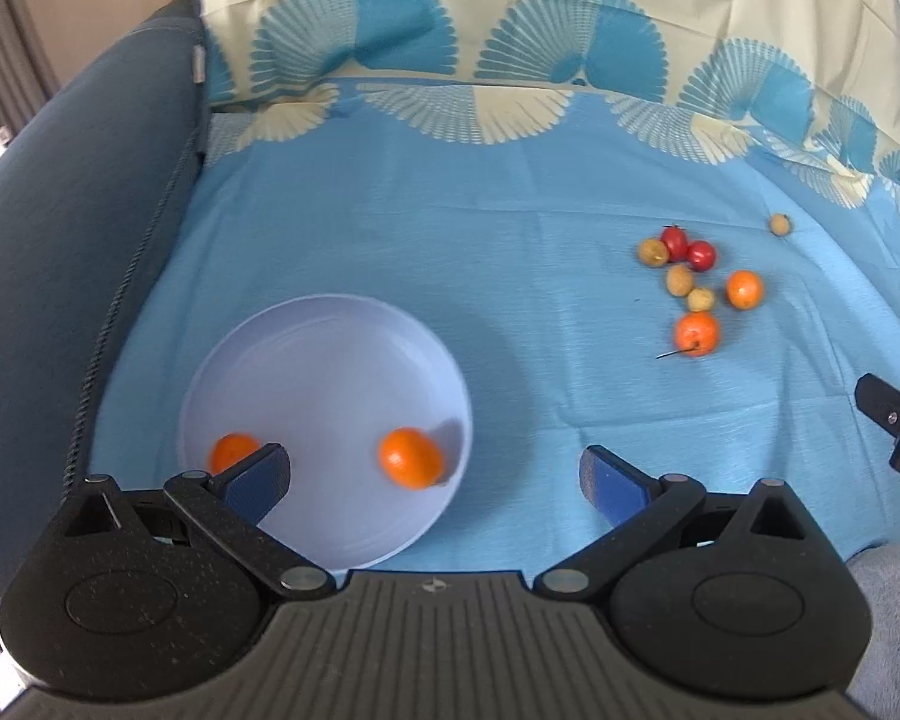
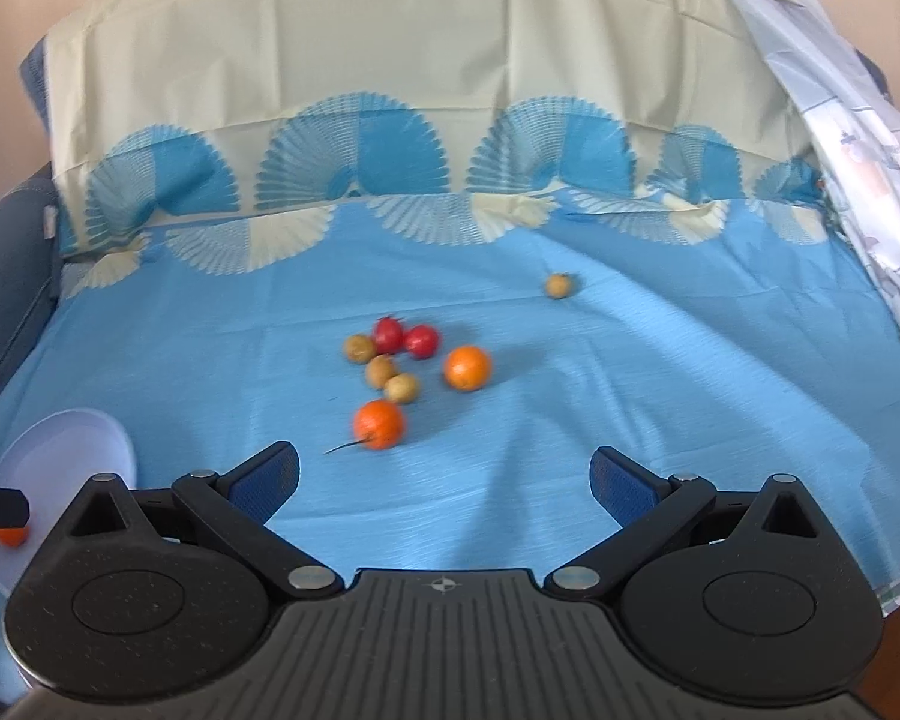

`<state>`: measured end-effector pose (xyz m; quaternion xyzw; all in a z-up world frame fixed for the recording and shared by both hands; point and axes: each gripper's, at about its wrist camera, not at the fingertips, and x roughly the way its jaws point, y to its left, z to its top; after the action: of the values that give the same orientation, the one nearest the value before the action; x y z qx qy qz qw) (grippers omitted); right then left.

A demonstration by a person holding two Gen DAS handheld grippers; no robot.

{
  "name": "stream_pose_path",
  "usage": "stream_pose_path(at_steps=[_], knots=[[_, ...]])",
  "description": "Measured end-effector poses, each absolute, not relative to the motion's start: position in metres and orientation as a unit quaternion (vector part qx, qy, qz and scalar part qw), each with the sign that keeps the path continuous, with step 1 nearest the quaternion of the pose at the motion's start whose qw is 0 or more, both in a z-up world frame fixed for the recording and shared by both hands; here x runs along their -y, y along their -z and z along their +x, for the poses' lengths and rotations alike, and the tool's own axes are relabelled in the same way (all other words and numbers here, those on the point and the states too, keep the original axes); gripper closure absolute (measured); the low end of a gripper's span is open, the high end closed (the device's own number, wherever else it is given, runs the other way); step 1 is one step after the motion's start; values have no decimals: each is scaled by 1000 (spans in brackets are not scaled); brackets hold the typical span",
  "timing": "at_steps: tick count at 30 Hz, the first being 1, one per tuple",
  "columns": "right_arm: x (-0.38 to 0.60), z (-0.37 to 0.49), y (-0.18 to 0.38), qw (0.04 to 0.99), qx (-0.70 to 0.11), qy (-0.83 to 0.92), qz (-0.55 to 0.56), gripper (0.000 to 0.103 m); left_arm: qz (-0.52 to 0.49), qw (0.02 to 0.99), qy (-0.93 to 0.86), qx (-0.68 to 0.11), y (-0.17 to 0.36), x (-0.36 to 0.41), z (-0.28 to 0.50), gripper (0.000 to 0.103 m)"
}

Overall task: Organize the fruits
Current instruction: 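Grasp an orange with the left tool while the right tool grasps a brown fruit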

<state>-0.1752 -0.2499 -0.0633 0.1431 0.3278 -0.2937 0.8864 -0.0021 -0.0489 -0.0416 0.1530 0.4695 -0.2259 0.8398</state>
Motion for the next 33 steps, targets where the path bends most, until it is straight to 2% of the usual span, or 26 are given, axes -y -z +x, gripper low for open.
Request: stream_pose_path(at_steps=[6,15,20,27,28,29,30,31,32,33], knots=[[309,-180,82,880,-314,326,141,1,180,828,269,-458,64,129,5,0],[416,-132,135,875,-313,345,136,1,229,780,320,-486,142,253,31,0],[468,-80,166,880,-306,334,145,1,213,759,330,-520,172,283,50,0],[505,-6,208,871,-333,312,180,1,237,760,319,-515,186,298,56,0],[507,-1,213,870,-333,315,183,1,242,759,320,-513,185,299,55,4],[507,2,214,872,-330,316,176,7,241,761,323,-509,183,298,54,11],[504,3,214,874,-328,321,159,17,237,763,328,-504,179,297,52,27],[501,4,212,880,-326,315,140,42,233,761,336,-503,173,295,53,51],[498,2,208,887,-324,297,140,79,225,756,347,-507,169,294,54,64],[495,1,206,887,-328,294,139,77,216,754,350,-512,166,291,55,63]])
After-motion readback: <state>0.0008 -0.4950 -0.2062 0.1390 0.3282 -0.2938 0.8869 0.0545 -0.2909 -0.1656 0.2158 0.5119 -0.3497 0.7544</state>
